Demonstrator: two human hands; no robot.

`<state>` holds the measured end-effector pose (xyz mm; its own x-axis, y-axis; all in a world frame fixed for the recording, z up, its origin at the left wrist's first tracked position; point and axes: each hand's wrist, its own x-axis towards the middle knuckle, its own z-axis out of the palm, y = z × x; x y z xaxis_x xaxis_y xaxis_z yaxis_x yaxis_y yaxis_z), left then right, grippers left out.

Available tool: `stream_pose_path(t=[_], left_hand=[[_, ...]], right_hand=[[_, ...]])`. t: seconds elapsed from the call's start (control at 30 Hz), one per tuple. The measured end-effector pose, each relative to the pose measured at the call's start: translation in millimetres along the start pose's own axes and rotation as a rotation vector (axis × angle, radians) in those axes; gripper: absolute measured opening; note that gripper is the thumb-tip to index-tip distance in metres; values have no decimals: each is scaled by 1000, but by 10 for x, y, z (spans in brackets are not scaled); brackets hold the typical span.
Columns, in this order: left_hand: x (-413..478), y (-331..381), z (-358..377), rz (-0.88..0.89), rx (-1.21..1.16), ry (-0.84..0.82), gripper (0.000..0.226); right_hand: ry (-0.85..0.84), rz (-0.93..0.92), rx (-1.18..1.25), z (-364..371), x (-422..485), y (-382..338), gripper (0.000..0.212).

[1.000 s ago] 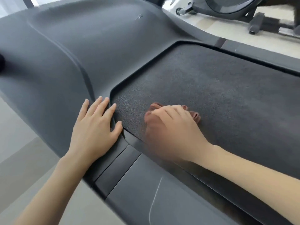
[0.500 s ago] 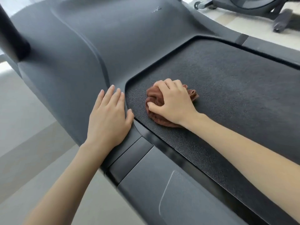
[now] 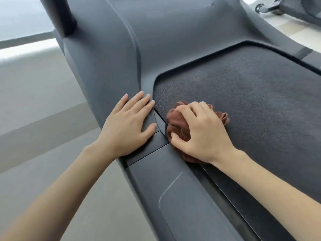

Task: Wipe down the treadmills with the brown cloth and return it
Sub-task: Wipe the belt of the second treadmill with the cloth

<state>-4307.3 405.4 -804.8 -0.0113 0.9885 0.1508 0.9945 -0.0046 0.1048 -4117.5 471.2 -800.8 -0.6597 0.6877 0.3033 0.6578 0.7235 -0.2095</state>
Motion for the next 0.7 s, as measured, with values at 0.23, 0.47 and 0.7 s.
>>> stream_pose_path(t=[0.23,0.47,0.7], left_hand=[[-667,-162,-219,6,-82,-85,60],[-1473,-344,-606,-185,67,-144,53],[-2569,-617,-782,-519,275,-281,57]], right_hand=[[-186,-84,400,-456,-165,-114,46],[-224,-467,382,-454,87,-819,51],[-258,-740,412,-177,226,-1534,48]])
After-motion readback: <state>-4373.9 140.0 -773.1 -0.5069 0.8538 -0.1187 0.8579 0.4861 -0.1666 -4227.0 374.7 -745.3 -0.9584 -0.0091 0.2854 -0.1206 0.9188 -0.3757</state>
